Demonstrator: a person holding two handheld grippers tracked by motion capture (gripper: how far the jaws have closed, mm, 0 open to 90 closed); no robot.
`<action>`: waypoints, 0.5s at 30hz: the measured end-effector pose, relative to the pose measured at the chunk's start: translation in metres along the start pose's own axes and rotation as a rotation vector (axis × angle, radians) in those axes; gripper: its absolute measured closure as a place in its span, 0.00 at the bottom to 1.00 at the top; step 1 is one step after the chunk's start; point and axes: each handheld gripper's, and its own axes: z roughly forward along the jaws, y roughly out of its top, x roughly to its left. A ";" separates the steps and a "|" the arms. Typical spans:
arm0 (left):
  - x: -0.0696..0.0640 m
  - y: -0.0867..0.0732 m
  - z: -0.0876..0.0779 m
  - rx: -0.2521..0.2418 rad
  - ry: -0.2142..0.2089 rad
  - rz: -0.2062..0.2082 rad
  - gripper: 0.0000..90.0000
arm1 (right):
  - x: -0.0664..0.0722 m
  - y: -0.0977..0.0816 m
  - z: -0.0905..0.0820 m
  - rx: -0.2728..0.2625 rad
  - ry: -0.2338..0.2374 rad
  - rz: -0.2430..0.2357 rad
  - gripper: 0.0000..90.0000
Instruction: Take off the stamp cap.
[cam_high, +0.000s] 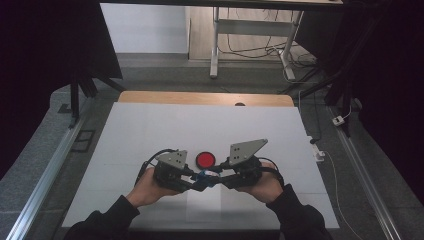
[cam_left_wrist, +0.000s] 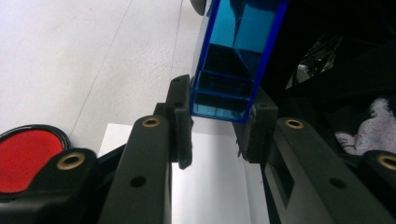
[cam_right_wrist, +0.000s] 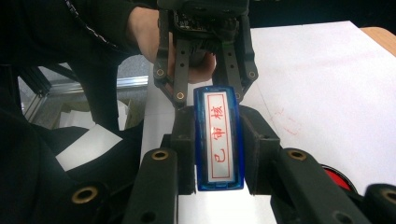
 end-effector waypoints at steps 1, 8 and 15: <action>0.001 0.000 0.000 0.001 -0.002 -0.006 0.77 | 0.000 0.000 0.000 -0.002 -0.005 -0.004 0.78; 0.003 -0.001 0.000 0.004 -0.007 -0.053 0.77 | 0.002 0.000 0.001 0.004 -0.031 -0.028 0.78; 0.007 -0.002 0.000 0.014 0.006 -0.111 0.77 | 0.004 0.000 0.002 0.011 -0.059 -0.058 0.79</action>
